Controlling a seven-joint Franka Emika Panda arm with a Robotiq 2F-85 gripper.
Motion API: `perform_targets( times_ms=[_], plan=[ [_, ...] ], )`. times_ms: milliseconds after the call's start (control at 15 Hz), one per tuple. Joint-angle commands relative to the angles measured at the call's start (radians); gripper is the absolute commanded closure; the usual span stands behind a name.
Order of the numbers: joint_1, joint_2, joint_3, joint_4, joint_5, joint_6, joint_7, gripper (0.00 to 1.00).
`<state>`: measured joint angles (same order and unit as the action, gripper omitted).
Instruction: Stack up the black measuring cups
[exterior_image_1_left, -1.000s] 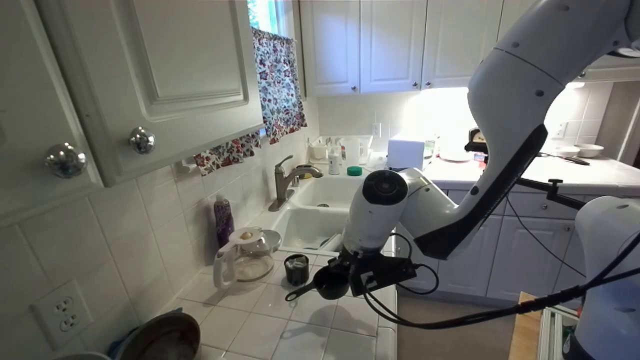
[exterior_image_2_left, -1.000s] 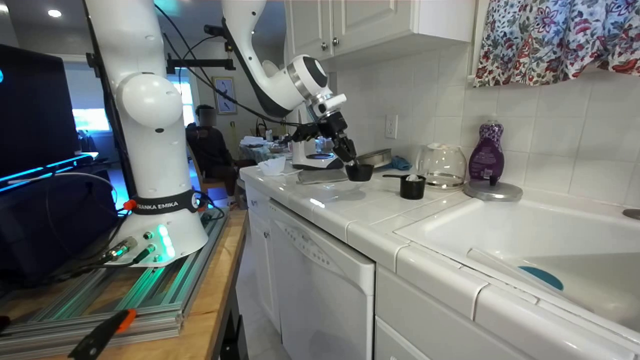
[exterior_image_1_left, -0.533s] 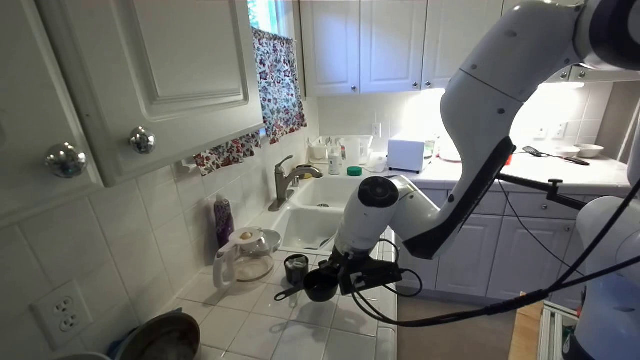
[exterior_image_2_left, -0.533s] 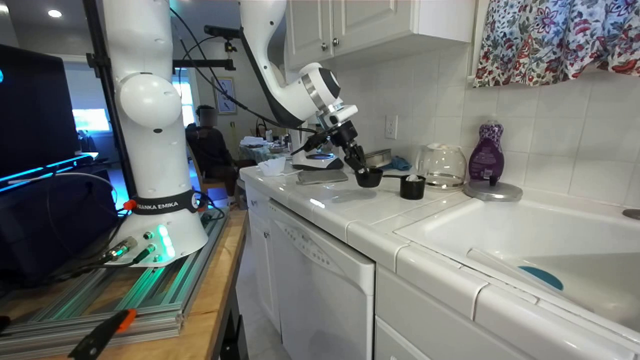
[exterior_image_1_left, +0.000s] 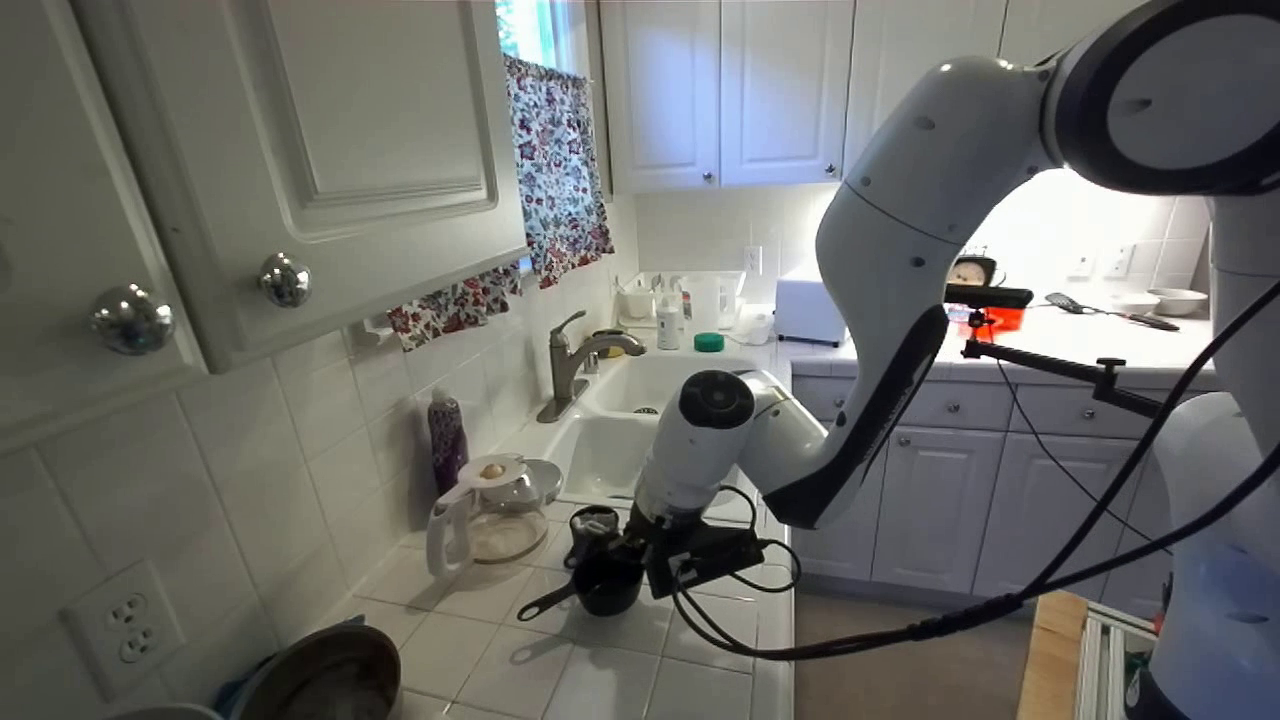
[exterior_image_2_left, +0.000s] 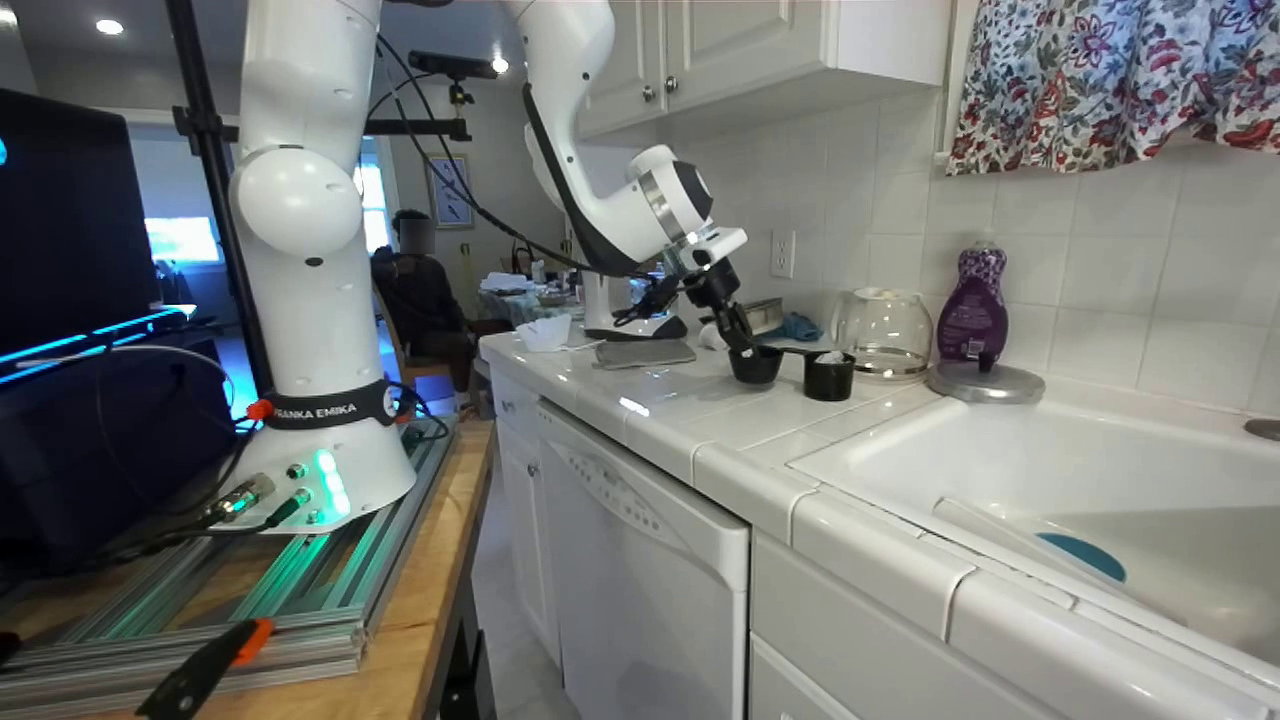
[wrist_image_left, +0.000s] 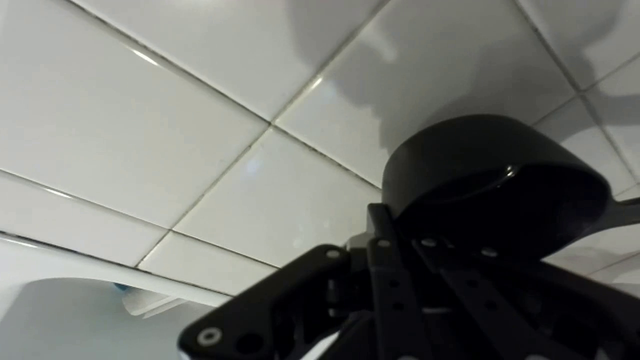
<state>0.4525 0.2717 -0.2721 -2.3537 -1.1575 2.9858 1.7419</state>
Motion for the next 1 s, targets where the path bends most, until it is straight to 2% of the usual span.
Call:
perform_targets(
  times_ms=[0, 600, 933],
  plan=[
    [-0.014, 0.059, 0.039, 0.082, 0.048, 0.009, -0.106, 0.99],
    [-0.057, 0.118, 0.105, 0.174, 0.161, 0.002, -0.321, 0.99],
    [-0.083, 0.121, 0.167, 0.171, 0.232, -0.002, -0.416, 0.99]
  ],
)
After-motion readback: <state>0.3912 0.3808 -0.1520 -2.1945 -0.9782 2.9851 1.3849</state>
